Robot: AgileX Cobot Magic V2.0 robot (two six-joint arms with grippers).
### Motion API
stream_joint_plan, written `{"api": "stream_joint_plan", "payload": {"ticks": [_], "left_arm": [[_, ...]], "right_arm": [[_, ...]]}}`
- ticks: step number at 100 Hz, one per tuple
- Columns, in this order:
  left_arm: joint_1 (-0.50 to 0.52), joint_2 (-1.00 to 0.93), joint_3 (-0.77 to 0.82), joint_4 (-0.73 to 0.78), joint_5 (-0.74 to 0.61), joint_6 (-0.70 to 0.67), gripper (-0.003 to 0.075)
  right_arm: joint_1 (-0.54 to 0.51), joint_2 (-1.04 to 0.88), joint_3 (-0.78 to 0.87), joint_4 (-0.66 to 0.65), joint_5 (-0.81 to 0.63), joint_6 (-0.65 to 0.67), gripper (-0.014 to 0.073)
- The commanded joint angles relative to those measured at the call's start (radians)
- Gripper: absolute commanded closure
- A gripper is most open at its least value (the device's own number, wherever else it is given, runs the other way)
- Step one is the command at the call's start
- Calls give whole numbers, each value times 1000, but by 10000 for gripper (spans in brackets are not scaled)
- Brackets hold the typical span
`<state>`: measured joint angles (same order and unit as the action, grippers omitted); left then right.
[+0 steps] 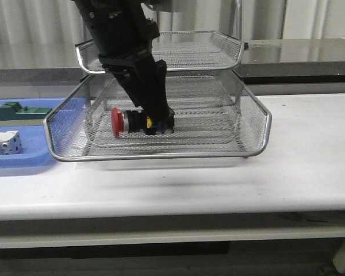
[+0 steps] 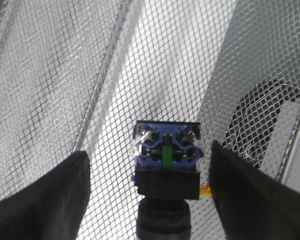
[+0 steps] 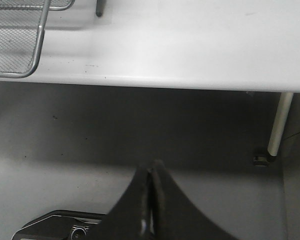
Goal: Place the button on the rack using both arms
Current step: 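Carry the red button over the pulled-out tray and lower it inside, then open the left gripper and raise it away from the tray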
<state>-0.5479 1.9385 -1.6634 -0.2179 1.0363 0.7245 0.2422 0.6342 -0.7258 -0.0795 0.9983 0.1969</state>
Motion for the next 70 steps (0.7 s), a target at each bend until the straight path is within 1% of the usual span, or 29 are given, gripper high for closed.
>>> {"api": "stream_joint_plan", "payload": {"ticks": [1,14,22,39,53,60,70], "left_arm": [[-9,-52,-28,-28,-22,-1,231],[-9,-56,-57,-34,14,-15,233],[-9,-58,-97,-38,92,-17,233],[-5,-64,-192,-28,238,-66,233],[9,-102,-205,-4,239,-92,233],[24,-126,-205,19,239,-130,233],[64,-162,-203,21,239,-176,235]], "right_arm": [[-5,-1,-33,-16,-48,-3,662],[-5,-1,-33,-16,-48,-3,662],[-5,-1,-33,-16,-48,-3,662],[-5,-1,-33,-16,-48,-3,662],[-5,-1,-33,-16,-48,-3,662],[-5,-1,-33,-16,-48,-3,662],[-5,-1,-33,-16,-48,-3,662]]}}
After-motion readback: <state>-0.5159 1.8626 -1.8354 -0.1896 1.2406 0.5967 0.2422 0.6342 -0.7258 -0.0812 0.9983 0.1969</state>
